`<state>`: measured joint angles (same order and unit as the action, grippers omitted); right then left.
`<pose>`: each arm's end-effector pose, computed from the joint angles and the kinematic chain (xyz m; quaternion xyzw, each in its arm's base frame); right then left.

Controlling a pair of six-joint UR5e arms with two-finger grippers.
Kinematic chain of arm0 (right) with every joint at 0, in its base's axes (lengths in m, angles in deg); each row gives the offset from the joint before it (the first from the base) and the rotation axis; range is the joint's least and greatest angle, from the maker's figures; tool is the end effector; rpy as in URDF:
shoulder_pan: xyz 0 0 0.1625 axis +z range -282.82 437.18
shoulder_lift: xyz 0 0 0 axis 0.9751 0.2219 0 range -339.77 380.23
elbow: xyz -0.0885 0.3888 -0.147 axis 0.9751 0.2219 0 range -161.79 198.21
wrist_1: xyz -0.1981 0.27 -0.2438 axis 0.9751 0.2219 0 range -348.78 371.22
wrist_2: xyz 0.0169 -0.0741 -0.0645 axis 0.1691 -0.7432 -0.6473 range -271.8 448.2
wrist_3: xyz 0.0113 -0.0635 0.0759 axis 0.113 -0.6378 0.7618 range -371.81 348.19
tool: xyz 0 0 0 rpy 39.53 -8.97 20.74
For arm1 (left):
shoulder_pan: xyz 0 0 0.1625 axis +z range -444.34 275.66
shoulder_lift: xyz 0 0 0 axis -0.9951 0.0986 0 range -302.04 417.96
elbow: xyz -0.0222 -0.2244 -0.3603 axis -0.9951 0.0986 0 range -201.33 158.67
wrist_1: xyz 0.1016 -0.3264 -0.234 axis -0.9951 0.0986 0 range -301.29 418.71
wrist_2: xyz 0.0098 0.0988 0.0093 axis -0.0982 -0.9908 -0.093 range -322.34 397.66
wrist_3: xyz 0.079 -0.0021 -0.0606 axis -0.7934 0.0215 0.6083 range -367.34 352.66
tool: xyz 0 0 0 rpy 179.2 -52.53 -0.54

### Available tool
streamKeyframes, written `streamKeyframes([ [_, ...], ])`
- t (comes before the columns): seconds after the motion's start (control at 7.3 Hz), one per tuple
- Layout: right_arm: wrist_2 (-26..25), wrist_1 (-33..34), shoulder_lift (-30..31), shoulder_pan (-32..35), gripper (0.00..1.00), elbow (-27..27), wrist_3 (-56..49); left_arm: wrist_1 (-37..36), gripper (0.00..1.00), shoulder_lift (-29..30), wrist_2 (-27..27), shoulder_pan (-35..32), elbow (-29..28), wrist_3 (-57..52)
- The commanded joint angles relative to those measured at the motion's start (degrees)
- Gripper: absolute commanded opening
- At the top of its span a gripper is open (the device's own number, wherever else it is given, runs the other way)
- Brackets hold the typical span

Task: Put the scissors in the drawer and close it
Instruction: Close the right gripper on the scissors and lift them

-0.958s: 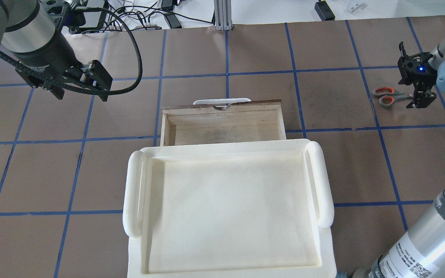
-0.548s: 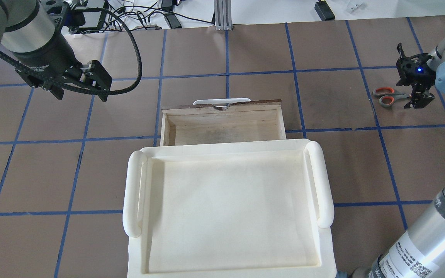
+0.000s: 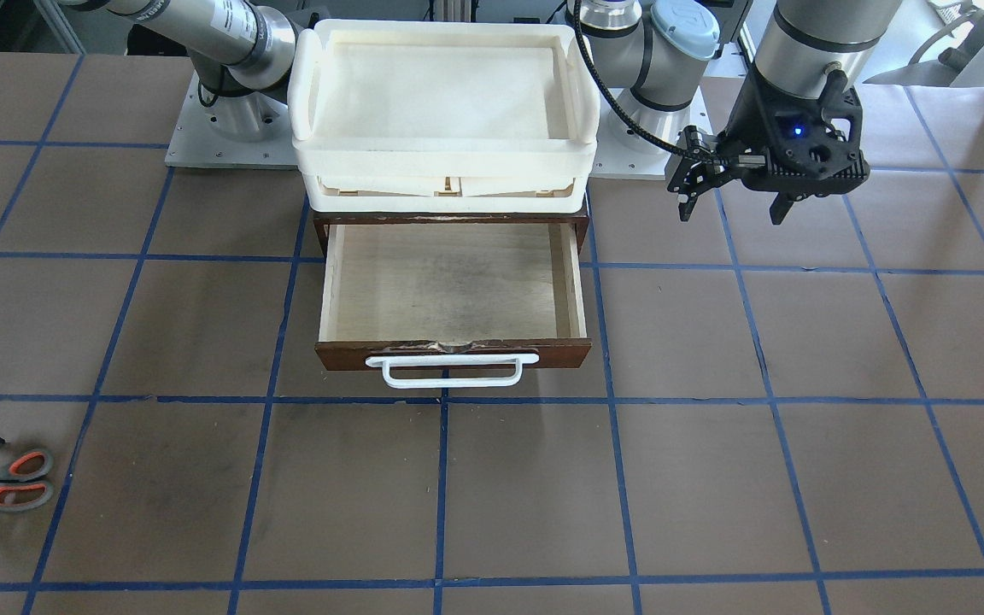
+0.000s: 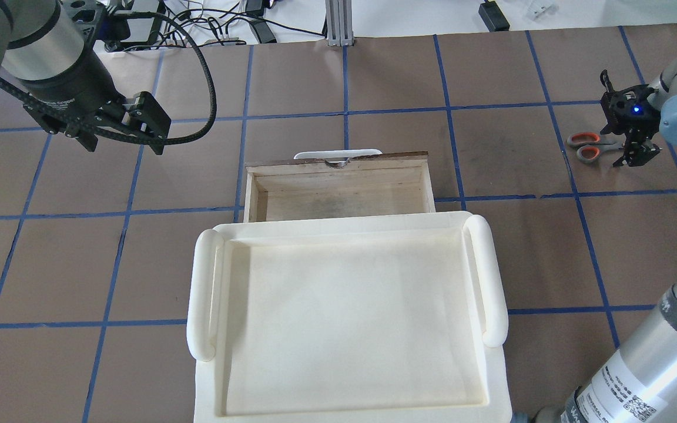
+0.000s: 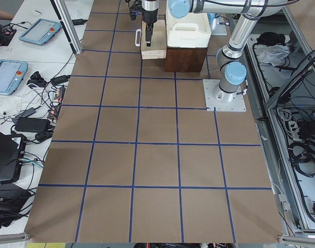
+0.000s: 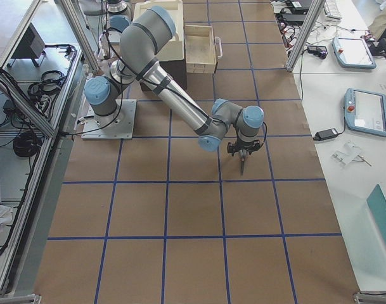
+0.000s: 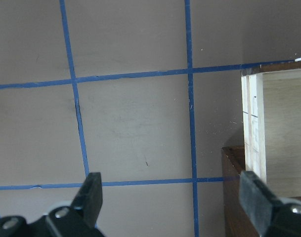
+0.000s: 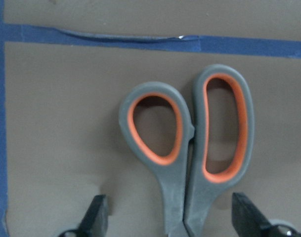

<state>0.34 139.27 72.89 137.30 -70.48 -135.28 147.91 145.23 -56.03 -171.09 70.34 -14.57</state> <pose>-0.2191 -0.6562 0.1737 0.7289 -0.6841 0.0222 0.0129 -0.0998 -0.4813 0.4982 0.0341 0.9988 -0.0132 0.0335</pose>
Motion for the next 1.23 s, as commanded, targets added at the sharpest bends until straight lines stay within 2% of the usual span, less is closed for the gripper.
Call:
streamKeyframes([
  [0.0, -0.4, 0.4, 0.0, 0.0, 0.79, 0.0, 0.7, 0.0, 1.00, 0.0, 0.0, 0.0, 0.0, -0.1],
  [0.14, -0.4, 0.4, 0.0, 0.0, 0.69, 0.0, 0.8, 0.0, 1.00, 0.0, 0.0, 0.0, 0.0, -0.1],
  [0.55, -0.4, 0.4, 0.2, 0.0, 0.24, 0.0, 0.5, -0.1, 1.00, 0.0, 0.0, 0.0, 0.0, -0.1],
  [0.82, -0.4, 0.4, 0.4, 0.0, 0.11, 0.1, 0.6, 0.0, 1.00, 0.0, 0.0, 0.0, 0.0, -0.1],
  [1.1, -0.6, 0.4, 1.2, 0.0, 0.07, 0.5, 0.8, 0.0, 1.00, -0.1, 0.1, 0.1, 0.0, -0.3],
])
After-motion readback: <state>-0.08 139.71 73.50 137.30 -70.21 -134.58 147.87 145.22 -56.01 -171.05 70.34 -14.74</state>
